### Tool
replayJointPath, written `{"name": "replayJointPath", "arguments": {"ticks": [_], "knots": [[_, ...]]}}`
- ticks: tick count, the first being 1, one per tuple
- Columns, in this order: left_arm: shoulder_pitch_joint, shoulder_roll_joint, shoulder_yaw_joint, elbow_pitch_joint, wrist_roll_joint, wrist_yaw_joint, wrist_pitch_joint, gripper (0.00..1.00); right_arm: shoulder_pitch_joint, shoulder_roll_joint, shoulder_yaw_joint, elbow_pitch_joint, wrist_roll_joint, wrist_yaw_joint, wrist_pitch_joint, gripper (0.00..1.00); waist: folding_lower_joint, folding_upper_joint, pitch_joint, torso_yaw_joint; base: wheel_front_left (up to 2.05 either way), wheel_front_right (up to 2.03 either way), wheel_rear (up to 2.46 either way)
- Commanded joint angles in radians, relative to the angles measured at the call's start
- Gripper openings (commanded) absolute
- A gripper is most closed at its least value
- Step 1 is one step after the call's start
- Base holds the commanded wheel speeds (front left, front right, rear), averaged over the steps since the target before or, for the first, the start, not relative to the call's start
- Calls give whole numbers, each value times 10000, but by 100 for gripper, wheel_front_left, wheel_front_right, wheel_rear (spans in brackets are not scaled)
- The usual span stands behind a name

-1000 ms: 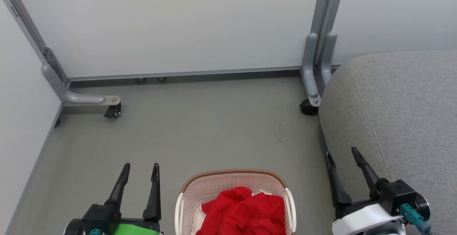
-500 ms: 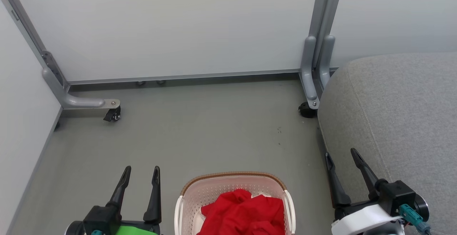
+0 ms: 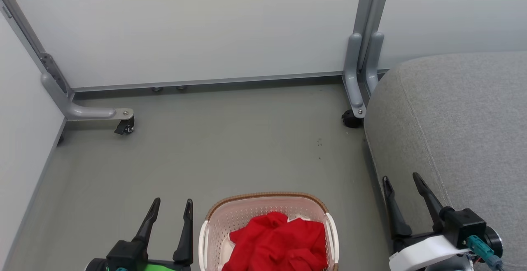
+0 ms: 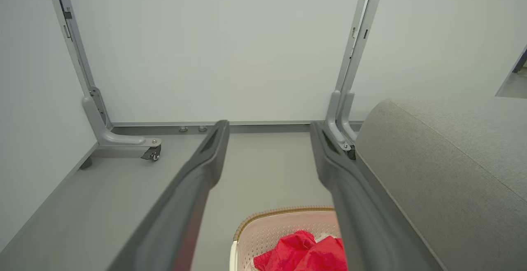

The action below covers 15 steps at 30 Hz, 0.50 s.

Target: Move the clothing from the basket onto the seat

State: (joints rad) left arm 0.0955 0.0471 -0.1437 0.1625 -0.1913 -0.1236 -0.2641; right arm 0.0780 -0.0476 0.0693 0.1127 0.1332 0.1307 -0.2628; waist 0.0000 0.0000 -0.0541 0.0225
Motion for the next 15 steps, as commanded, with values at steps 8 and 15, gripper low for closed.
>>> {"name": "replayJointPath", "arguments": {"ticks": [8,15], "knots": [[-1023,57,-866,901,5,-77,-7,100,-675,-49,-1103,169,-463,1,-31,100,0,0,1504,202,0,0,0],[-2959,95,-2538,2563,-93,-76,-7,100,-1709,-46,-1740,-487,-938,1,-31,100,0,0,3321,343,0,0,0]]}}
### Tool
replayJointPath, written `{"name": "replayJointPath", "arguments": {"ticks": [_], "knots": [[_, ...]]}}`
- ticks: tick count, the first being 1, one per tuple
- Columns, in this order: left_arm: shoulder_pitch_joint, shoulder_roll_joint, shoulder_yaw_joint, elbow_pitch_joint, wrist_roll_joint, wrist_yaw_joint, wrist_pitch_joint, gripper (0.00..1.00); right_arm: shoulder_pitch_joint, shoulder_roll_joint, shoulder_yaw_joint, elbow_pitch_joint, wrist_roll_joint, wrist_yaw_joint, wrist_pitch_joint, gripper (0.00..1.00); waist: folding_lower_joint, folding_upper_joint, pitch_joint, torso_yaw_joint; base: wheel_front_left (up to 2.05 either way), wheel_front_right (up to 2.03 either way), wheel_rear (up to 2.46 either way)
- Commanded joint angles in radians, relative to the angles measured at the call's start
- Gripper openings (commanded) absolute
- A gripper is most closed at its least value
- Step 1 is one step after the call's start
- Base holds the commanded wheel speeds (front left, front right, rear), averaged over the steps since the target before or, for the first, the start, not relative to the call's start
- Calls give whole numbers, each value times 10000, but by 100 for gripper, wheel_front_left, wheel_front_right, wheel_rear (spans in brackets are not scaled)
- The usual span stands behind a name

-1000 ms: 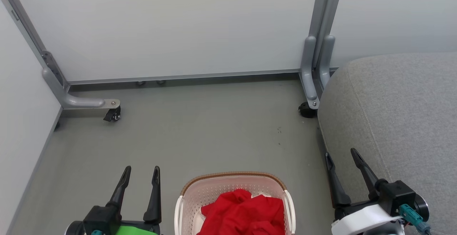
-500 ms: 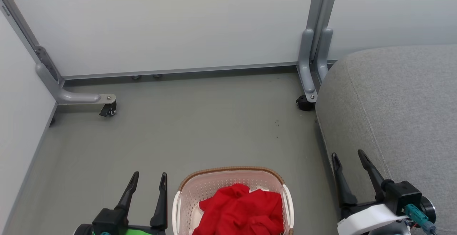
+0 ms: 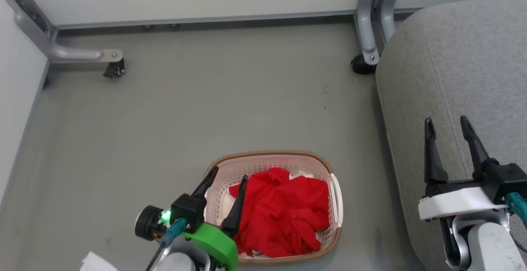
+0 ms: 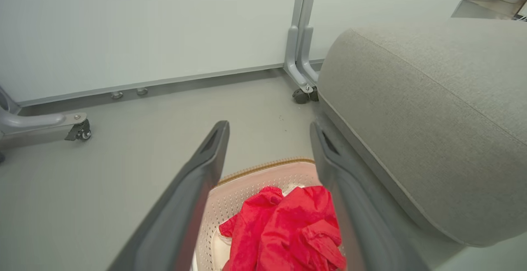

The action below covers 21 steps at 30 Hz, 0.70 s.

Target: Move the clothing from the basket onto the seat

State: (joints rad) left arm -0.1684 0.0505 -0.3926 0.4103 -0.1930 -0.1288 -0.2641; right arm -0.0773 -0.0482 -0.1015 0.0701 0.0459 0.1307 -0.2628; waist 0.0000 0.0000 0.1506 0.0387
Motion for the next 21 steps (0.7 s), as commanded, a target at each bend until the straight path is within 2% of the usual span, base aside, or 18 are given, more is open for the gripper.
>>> {"name": "replayJointPath", "arguments": {"ticks": [1,11,14,21], "knots": [[-582,60,-265,383,-233,-24,-7,100,-256,-56,-80,-169,-119,1,-31,100,0,0,1506,209,0,0,0],[-4132,243,-3721,3819,-1298,-25,-7,100,-1566,-190,-357,-841,-271,1,-31,100,0,0,3716,77,0,0,0],[-5080,202,-4438,4673,-1505,-26,-7,100,-1862,-207,-537,-1034,-331,1,-31,100,0,0,4221,21,0,0,0],[-7041,94,-5830,6951,-876,-26,67,100,-2377,-196,-527,-1357,-399,1,-31,100,0,0,5291,-339,0,0,0]]}}
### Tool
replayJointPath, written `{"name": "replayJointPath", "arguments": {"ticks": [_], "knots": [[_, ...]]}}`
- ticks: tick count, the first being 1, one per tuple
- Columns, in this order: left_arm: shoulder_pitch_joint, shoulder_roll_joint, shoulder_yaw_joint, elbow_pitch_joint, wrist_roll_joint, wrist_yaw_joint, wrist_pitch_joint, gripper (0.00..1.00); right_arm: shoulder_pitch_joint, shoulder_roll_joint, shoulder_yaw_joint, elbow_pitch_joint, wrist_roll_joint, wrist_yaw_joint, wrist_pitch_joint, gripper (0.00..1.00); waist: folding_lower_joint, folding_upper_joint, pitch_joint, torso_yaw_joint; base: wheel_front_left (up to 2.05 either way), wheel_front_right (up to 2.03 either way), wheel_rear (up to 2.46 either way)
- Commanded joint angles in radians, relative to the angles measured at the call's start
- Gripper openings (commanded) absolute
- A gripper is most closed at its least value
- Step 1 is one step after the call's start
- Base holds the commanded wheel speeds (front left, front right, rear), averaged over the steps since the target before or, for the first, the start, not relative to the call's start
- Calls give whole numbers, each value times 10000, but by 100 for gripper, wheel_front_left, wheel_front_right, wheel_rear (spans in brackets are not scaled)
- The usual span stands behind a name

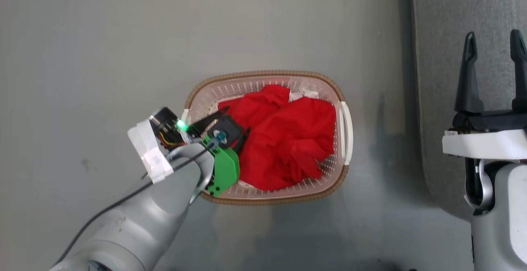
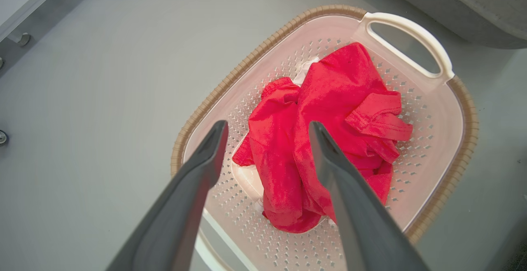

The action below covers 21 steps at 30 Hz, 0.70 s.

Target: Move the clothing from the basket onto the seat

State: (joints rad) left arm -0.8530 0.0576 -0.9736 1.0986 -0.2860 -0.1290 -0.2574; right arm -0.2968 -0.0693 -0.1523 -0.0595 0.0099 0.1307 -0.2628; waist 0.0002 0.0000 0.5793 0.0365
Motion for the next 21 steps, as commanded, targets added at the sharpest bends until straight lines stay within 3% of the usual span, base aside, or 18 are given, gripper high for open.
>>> {"name": "replayJointPath", "arguments": {"ticks": [1,6,12,21], "knots": [[-359,16,-95,269,126,-23,47,100,-251,41,10,-103,-36,1,-31,100,-2,0,1141,-378,0,0,0],[-858,-42,-461,952,59,-21,405,100,-606,120,173,-227,-23,1,-31,100,-2,0,1824,-740,0,0,0],[-879,-44,-1329,760,-638,-23,997,100,-901,176,223,-124,83,1,-31,100,-2,0,2320,-1095,0,0,0],[-1655,35,-2054,1278,-869,-24,898,100,-1204,184,229,-56,610,1,-31,100,-2,0,2810,-1396,0,0,0]]}}
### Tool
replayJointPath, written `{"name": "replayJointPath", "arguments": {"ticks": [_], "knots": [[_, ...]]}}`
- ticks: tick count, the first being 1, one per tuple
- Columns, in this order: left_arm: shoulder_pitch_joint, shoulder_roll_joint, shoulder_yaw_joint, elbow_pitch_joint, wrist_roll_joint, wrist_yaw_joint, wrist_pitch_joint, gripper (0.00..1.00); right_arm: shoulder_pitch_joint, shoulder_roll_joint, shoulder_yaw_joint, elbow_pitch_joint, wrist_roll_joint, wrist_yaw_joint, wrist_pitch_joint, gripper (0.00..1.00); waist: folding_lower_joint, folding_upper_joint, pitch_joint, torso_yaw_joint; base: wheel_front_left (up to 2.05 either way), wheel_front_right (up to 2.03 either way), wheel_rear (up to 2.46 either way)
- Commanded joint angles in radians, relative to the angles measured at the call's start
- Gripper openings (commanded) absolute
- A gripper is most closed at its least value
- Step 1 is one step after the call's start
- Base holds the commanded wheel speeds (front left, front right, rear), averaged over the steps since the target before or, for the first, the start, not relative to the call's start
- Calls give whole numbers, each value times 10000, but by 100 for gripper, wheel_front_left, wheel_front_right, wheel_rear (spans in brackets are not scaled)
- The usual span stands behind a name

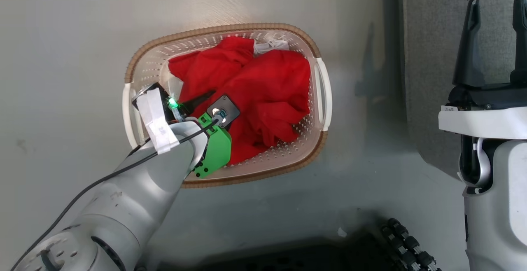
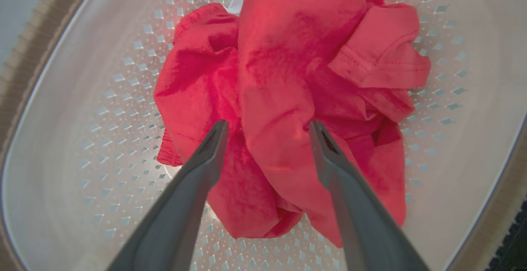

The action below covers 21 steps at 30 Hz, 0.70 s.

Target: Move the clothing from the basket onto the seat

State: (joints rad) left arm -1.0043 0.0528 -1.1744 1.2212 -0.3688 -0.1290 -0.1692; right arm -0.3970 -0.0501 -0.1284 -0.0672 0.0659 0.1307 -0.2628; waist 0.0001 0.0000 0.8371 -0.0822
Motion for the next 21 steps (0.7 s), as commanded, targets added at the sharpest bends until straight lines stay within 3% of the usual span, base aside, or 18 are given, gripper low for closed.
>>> {"name": "replayJointPath", "arguments": {"ticks": [1,21], "knots": [[-226,79,-77,83,-59,-24,31,100,-233,-7,-16,21,76,1,-31,100,-1,0,274,-231,0,0,0],[-732,337,-28,625,-662,17,1402,100,-273,-11,383,-159,1136,1,-31,100,-1,0,942,-778,0,0,0]]}}
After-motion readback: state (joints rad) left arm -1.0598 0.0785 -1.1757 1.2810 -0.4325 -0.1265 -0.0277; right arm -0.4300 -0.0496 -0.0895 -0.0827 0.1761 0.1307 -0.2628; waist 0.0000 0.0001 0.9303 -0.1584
